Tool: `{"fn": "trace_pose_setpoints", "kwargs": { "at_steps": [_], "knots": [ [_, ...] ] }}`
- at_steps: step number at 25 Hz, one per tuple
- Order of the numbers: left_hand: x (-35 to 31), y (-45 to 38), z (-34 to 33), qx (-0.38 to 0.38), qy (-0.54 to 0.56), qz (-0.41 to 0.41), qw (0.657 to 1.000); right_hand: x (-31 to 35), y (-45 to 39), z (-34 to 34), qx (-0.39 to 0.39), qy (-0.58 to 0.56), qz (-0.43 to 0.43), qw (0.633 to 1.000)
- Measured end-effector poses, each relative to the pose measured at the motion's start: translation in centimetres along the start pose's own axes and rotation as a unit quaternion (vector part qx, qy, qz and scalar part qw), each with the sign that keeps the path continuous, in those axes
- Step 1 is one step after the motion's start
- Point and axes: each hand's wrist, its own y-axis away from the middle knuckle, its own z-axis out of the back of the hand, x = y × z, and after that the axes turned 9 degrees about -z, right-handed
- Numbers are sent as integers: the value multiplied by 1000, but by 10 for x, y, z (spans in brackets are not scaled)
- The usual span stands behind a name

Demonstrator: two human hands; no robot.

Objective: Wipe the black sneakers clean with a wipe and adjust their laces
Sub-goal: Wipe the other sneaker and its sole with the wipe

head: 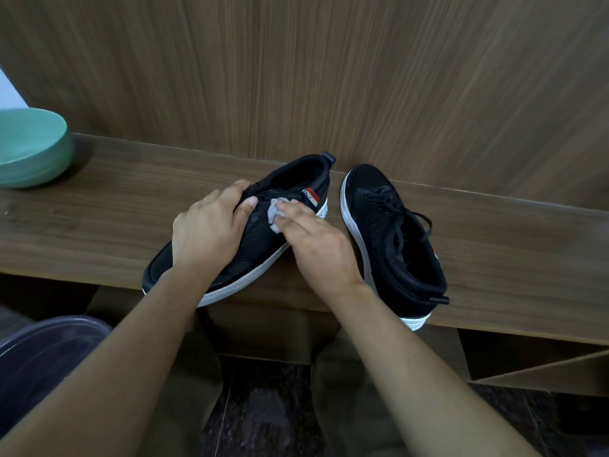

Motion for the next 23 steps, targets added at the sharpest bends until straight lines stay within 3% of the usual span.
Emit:
{"fn": "trace_pose_setpoints", "kwargs": {
  "at_steps": [2, 6, 9, 13, 16, 19, 23],
  "knots": [
    [0, -1, -1, 0, 4, 2, 1000, 5, 2, -3, -17, -3, -24, 1000],
    [0, -3, 0, 7, 19, 12, 1000, 50, 28, -10, 28, -20, 66, 997],
    [1, -2, 1, 18, 24, 12, 999, 34, 24, -7, 21, -1, 72, 997],
    [2, -3, 6, 40, 45, 14, 998, -10, 8, 5, -33, 19, -73, 997],
    [10, -12, 19, 137, 82, -25, 987, -13, 6, 28, -88, -76, -199, 973],
    [19, -19, 33, 174, 108, -67, 976, 0, 6, 56, -146, -126, -216, 957],
    [18, -17, 35, 99, 153, -100, 978, 10, 7, 67, -101, -116, -191, 970]
  ]
}}
